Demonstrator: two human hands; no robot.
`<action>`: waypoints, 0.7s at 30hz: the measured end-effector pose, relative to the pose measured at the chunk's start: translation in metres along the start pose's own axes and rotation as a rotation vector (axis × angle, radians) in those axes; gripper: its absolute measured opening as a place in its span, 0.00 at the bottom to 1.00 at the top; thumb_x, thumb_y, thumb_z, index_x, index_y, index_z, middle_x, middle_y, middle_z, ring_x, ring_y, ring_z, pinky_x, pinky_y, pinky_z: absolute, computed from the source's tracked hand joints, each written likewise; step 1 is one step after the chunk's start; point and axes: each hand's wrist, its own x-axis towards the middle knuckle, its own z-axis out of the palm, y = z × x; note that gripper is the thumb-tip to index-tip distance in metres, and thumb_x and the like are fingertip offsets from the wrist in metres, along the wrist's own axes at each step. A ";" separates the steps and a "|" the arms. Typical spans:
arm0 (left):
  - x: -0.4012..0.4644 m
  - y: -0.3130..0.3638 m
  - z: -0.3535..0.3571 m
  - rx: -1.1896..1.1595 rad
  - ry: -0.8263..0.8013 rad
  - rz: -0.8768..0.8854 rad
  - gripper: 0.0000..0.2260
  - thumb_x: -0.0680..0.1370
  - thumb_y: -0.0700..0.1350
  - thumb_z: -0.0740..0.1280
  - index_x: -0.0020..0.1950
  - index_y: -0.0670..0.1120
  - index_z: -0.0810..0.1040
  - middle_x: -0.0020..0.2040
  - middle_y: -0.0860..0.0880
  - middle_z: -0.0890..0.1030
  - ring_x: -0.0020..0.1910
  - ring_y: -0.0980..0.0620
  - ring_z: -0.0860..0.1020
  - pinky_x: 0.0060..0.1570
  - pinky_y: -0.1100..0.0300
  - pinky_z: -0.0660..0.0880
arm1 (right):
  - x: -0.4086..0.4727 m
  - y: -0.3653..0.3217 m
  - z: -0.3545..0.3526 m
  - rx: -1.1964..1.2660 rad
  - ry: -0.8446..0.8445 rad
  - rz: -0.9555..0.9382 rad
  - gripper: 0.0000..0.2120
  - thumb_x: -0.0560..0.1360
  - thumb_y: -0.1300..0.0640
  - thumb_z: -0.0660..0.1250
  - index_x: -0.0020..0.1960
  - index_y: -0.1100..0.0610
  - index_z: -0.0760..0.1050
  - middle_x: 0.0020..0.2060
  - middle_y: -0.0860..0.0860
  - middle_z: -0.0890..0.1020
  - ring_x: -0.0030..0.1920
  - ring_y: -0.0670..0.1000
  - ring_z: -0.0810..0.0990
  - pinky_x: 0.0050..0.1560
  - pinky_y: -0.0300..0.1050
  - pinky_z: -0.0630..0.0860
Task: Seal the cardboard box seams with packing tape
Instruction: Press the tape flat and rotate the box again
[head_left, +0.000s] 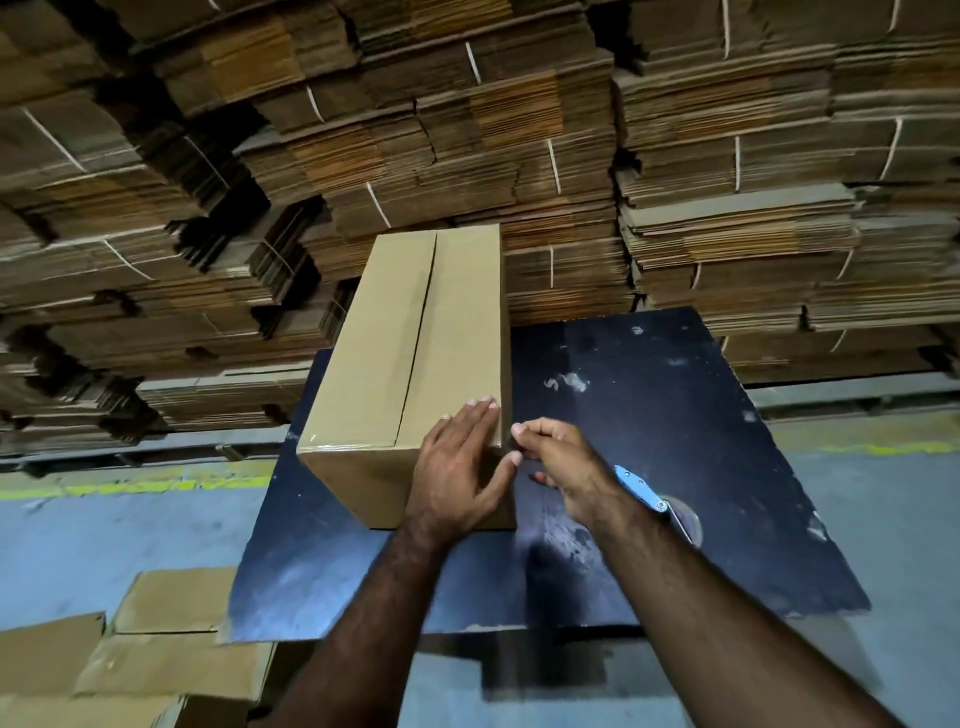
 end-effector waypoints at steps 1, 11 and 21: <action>0.002 0.001 0.000 -0.036 0.020 -0.030 0.25 0.80 0.57 0.60 0.73 0.45 0.72 0.74 0.49 0.72 0.74 0.53 0.67 0.73 0.48 0.64 | 0.002 0.000 0.002 0.010 0.004 0.011 0.05 0.80 0.55 0.65 0.48 0.55 0.78 0.41 0.50 0.82 0.43 0.46 0.79 0.42 0.44 0.71; 0.010 -0.008 0.009 -0.102 0.079 -0.022 0.20 0.79 0.50 0.64 0.67 0.43 0.78 0.68 0.47 0.78 0.68 0.50 0.75 0.65 0.47 0.72 | -0.001 0.008 0.012 0.119 0.125 0.041 0.10 0.77 0.52 0.70 0.53 0.58 0.77 0.42 0.52 0.84 0.41 0.48 0.80 0.37 0.42 0.75; 0.010 0.012 0.030 0.175 0.150 -0.103 0.16 0.74 0.46 0.71 0.61 0.44 0.80 0.66 0.46 0.78 0.65 0.47 0.76 0.61 0.46 0.72 | 0.003 0.014 -0.002 0.225 0.122 0.070 0.14 0.82 0.48 0.61 0.59 0.56 0.77 0.52 0.54 0.84 0.51 0.50 0.82 0.51 0.48 0.75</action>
